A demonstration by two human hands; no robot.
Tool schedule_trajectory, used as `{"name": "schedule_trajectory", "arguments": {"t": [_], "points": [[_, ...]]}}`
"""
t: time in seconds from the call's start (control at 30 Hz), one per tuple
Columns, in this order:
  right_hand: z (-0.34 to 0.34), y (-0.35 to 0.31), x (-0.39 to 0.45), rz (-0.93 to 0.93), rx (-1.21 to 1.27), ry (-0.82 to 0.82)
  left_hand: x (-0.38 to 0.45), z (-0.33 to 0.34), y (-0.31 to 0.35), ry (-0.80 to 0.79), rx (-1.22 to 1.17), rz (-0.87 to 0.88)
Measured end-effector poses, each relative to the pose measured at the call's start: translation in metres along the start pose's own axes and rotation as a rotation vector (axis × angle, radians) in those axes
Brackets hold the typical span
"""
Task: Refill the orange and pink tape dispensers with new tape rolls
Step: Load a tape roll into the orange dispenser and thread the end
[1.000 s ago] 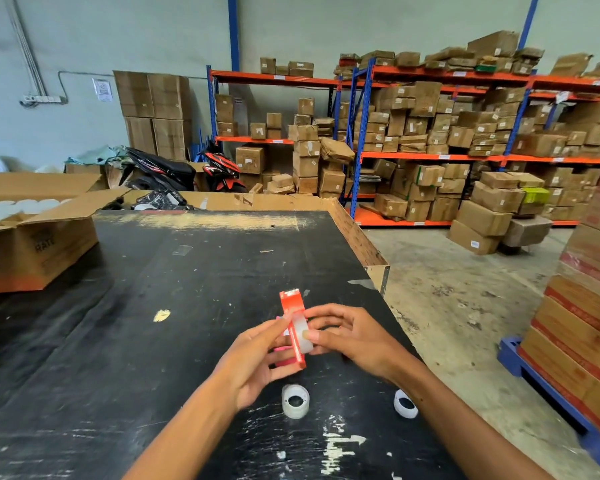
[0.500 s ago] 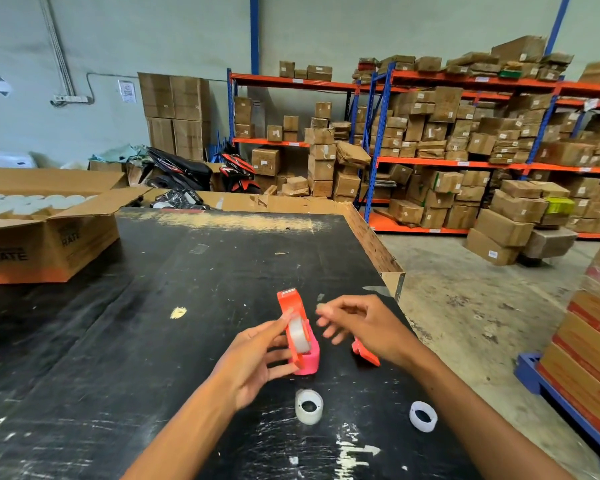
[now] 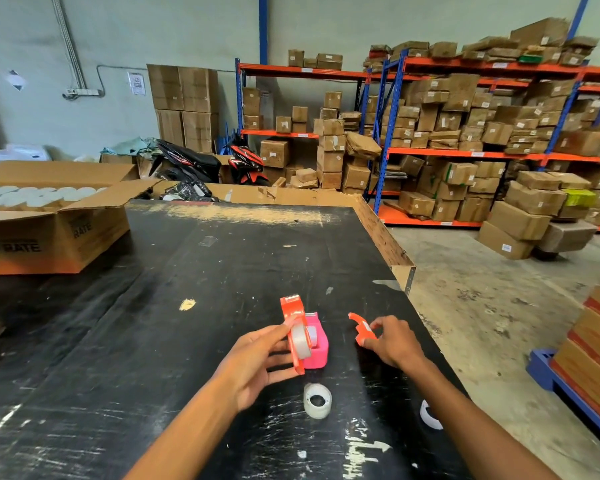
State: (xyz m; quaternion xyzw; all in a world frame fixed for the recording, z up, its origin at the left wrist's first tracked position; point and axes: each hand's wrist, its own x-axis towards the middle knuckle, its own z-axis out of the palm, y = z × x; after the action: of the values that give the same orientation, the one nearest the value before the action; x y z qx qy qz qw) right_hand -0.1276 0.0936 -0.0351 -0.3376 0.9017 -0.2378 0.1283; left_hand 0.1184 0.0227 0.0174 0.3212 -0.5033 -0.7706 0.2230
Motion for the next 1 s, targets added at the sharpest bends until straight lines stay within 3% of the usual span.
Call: {"name": "schedule_trajectory", "arguments": {"t": [0.13,0.27,0.43,1.0], "points": [[-0.008,-0.008,-0.005,0.025,0.442,-0.101,0.003,0.001,0.000,-0.001,-0.008,0.000],[-0.028,-0.033,-0.037,-0.153,0.758,-0.297,0.009,0.003,-0.001,-0.006,-0.017,0.004],[-0.029,-0.053,-0.062,-0.291,0.850,-0.429,0.014,0.005,-0.001,0.004,-0.040,0.021],[-0.027,-0.068,-0.087,-0.369,1.010,-0.390,0.010,0.001,0.006,-0.004,-0.082,0.075]]}}
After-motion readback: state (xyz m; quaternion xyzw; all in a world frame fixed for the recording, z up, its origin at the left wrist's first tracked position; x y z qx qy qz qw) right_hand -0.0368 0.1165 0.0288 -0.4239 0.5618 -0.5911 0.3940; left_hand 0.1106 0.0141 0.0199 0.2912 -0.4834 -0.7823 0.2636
